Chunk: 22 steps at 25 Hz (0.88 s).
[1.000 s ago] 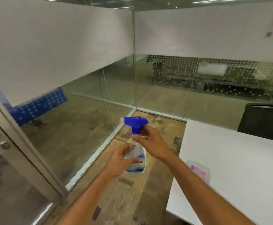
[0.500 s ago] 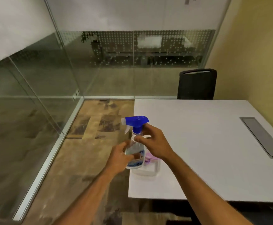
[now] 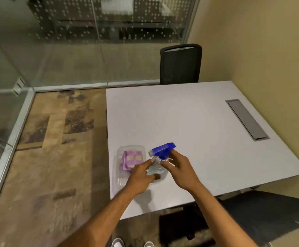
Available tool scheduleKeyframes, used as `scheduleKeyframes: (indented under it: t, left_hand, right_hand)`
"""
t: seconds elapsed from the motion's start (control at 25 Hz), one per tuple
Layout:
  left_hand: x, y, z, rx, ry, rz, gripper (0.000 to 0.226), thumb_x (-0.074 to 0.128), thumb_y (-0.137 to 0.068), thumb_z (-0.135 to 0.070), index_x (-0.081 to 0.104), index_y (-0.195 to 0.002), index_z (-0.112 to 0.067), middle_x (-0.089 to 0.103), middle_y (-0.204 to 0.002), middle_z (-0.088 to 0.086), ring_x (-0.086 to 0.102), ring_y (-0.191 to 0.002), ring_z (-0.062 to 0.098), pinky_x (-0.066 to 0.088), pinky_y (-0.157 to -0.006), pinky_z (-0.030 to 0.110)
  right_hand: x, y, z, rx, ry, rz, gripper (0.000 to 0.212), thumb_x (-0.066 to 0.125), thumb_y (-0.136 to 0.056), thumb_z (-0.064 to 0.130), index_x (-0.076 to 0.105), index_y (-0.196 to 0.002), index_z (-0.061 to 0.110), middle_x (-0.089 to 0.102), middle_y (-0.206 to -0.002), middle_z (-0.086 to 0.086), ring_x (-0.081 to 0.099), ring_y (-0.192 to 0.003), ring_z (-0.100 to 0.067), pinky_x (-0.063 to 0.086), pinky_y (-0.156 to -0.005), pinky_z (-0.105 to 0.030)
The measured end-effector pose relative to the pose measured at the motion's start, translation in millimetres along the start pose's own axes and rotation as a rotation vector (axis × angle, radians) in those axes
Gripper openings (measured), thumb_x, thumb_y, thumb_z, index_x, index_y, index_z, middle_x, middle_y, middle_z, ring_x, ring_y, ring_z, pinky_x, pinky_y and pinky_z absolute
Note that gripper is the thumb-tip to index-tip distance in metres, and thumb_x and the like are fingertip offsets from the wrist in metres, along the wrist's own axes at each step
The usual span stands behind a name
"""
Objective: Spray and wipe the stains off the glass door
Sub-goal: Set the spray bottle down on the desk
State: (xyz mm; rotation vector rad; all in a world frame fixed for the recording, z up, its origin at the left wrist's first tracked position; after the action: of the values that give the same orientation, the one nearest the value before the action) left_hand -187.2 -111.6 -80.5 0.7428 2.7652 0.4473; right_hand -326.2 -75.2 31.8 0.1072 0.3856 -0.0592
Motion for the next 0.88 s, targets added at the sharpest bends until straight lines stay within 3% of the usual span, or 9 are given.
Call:
scheduleKeyframes:
  t: [0.24, 0.32, 0.48, 0.6, 0.72, 0.88]
  left_hand:
    - [22, -49, 36, 0.006, -0.041, 0.024, 0.066, 0.085, -0.081, -0.006, 0.07, -0.104, -0.066, 0.077, -0.099, -0.033, 0.074, -0.097, -0.004, 0.053, -0.075, 0.007]
    - [31, -61, 45, 0.01, -0.068, 0.041, 0.064, 0.084, -0.081, -0.005, 0.069, -0.108, -0.061, 0.076, -0.099, -0.035, 0.073, -0.096, -0.006, 0.052, -0.074, 0.005]
    - [51, -78, 58, 0.028, -0.123, 0.073, 0.053, 0.083, -0.084, -0.007, 0.071, -0.125, -0.04, 0.077, -0.106, -0.019, 0.069, -0.09, -0.016, 0.049, -0.076, 0.001]
    - [61, -84, 65, 0.044, -0.138, 0.088, 0.05, 0.081, -0.086, -0.004, 0.072, -0.127, -0.03, 0.075, -0.109, -0.009, 0.068, -0.087, -0.017, 0.047, -0.074, 0.001]
    - [65, -85, 71, 0.017, -0.141, 0.108, 0.049, 0.079, -0.088, -0.002, 0.071, -0.132, -0.022, 0.076, -0.117, -0.002, 0.071, -0.095, 0.001, 0.049, -0.074, 0.002]
    - [67, -85, 77, -0.001, -0.152, 0.114, 0.051, 0.077, -0.09, 0.0, 0.069, -0.137, -0.018, 0.075, -0.128, 0.007, 0.07, -0.11, 0.022, 0.052, -0.082, 0.009]
  right_hand:
    - [3, -14, -65, 0.064, 0.037, -0.055, 0.03, 0.057, -0.101, 0.011, 0.062, -0.116, 0.036, 0.071, -0.111, 0.022, 0.067, -0.109, -0.007, 0.049, -0.099, -0.02]
    - [1, -17, -83, 0.086, 0.041, -0.085, 0.032, 0.056, -0.101, 0.01, 0.06, -0.114, 0.04, 0.069, -0.111, 0.026, 0.066, -0.109, -0.005, 0.048, -0.096, -0.013]
    - [-6, -18, -116, 0.125, 0.045, -0.137, 0.03, 0.055, -0.101, 0.006, 0.062, -0.118, 0.03, 0.07, -0.111, 0.026, 0.066, -0.109, -0.005, 0.047, -0.096, -0.01]
    - [-7, -17, -132, 0.148, 0.029, -0.149, 0.028, 0.053, -0.101, 0.005, 0.062, -0.121, 0.023, 0.071, -0.114, 0.018, 0.066, -0.109, -0.006, 0.048, -0.097, -0.013]
    - [-5, -14, -146, 0.187, 0.018, -0.15, 0.029, 0.053, -0.102, 0.006, 0.061, -0.126, 0.022, 0.069, -0.121, 0.011, 0.065, -0.112, -0.004, 0.049, -0.101, -0.018]
    - [-1, -9, -153, 0.199, 0.014, -0.177, 0.037, 0.053, -0.102, 0.007, 0.057, -0.123, 0.038, 0.067, -0.121, 0.022, 0.064, -0.113, 0.001, 0.047, -0.097, -0.01]
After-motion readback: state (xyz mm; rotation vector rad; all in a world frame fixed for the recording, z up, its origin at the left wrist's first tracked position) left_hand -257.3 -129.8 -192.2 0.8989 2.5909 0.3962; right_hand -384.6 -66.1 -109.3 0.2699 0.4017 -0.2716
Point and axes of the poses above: each hand's wrist, its own y-axis away from the middle knuckle, its own x-axis out of the palm, z = x × y, the point moved 8 cm from there along -y, towards the middle knuckle
